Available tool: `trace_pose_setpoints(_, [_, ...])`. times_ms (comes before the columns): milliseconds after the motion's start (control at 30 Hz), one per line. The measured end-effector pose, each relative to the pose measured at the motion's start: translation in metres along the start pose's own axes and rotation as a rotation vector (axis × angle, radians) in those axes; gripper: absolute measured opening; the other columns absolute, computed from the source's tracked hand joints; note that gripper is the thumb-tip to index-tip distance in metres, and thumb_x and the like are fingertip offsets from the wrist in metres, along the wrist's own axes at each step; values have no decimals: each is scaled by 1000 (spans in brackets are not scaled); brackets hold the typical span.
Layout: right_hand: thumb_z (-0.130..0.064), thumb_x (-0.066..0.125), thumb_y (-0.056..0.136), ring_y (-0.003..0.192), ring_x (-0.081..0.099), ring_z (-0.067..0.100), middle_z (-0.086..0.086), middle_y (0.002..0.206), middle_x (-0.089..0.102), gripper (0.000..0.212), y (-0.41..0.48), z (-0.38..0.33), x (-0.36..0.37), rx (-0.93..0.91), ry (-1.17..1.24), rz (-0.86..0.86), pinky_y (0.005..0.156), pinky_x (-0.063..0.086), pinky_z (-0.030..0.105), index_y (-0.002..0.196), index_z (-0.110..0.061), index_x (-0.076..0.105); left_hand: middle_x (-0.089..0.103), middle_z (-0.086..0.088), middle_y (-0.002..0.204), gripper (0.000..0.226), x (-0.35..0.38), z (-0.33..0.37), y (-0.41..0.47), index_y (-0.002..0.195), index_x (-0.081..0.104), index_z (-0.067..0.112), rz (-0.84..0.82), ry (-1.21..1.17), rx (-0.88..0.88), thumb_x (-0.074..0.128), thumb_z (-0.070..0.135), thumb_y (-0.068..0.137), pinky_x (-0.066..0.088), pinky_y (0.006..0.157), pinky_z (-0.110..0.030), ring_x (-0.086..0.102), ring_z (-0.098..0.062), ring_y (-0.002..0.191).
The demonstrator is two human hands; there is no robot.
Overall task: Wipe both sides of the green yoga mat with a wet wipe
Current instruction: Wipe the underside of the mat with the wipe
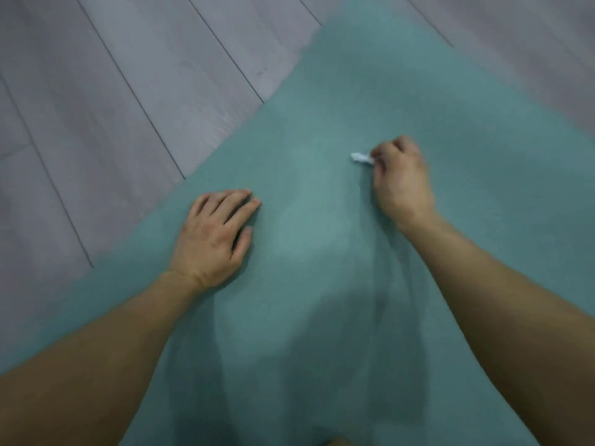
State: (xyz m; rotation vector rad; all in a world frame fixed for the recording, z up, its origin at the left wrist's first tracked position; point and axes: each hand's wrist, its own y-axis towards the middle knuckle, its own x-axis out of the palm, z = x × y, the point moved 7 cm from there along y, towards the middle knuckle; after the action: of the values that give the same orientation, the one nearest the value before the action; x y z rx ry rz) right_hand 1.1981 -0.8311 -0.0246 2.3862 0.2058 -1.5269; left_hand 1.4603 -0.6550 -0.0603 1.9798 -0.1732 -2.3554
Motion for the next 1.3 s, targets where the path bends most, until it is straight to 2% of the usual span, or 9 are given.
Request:
trace_pose_setpoints(67, [-9, 54, 99, 100, 62, 41, 23, 111, 63, 25, 3, 22, -4, 310, 45, 141, 88, 42, 39, 111, -1, 74, 52, -10, 146, 53, 0, -23, -1, 142, 57, 17, 53, 16, -251, 54, 42, 96, 31, 117, -56, 51, -38, 130])
trace_pose_setpoints(133, [-11, 54, 99, 94, 63, 41, 23, 103, 64, 23, -9, -20, 24, 356, 94, 154, 84, 41, 41, 104, -1, 75, 49, -11, 144, 56, 5, -29, 1, 141, 55, 18, 54, 19, -366, 57, 44, 91, 30, 117, -57, 48, -38, 129])
trace_pose_setpoints(233, [-17, 60, 100, 88, 61, 38, 17, 95, 62, 19, -54, -151, 72, -175, 284, -168, 79, 49, 45, 99, -4, 73, 49, -13, 146, 57, 2, -29, -2, 141, 56, 18, 75, 17, -347, 57, 44, 91, 30, 116, -57, 47, -40, 130])
trace_pose_setpoints(333, [-14, 64, 97, 96, 58, 35, 16, 102, 59, 13, -47, -172, 77, -562, 211, -288, 81, 51, 46, 101, -5, 71, 49, -14, 146, 56, 1, -30, 2, 140, 57, 17, 64, 10, -328, 57, 43, 91, 31, 115, -58, 47, -41, 131])
trace_pose_setpoints(567, [-14, 58, 95, 85, 63, 40, 22, 97, 63, 20, 44, -106, 74, 227, 123, 140, 75, 41, 44, 96, -2, 73, 49, -13, 146, 55, -1, -28, 2, 139, 58, 16, 63, 8, -332, 57, 42, 91, 28, 117, -57, 46, -40, 133])
trace_pose_setpoints(767, [-20, 53, 102, 95, 60, 37, 19, 102, 59, 22, 18, -186, 101, -610, 120, -284, 78, 50, 45, 100, -4, 67, 49, -14, 147, 56, 2, -29, 2, 139, 59, 16, 46, 11, -338, 59, 43, 90, 27, 118, -58, 46, -40, 135])
trace_pose_setpoints(933, [-14, 51, 100, 102, 62, 40, 22, 109, 64, 25, 103, -95, 75, 143, 11, 81, 87, 42, 44, 106, -2, 72, 49, -15, 145, 56, 1, -28, 2, 138, 60, 14, 62, -5, -322, 60, 41, 89, 27, 118, -60, 46, -40, 134])
trace_pose_setpoints(1133, [-31, 45, 102, 101, 62, 35, 16, 107, 63, 36, 56, -188, 112, -546, 109, -292, 84, 51, 42, 105, -6, 71, 49, -15, 146, 57, 1, -28, 2, 138, 61, 14, 65, -8, -328, 60, 40, 88, 26, 119, -59, 46, -40, 134])
trace_pose_setpoints(1300, [-17, 48, 101, 102, 61, 37, 20, 109, 62, 27, 137, -90, 80, 150, -14, 21, 83, 39, 41, 106, -4, 71, 50, -17, 146, 58, 1, -27, 2, 138, 61, 13, 70, -11, -316, 60, 40, 87, 27, 118, -62, 47, -42, 135])
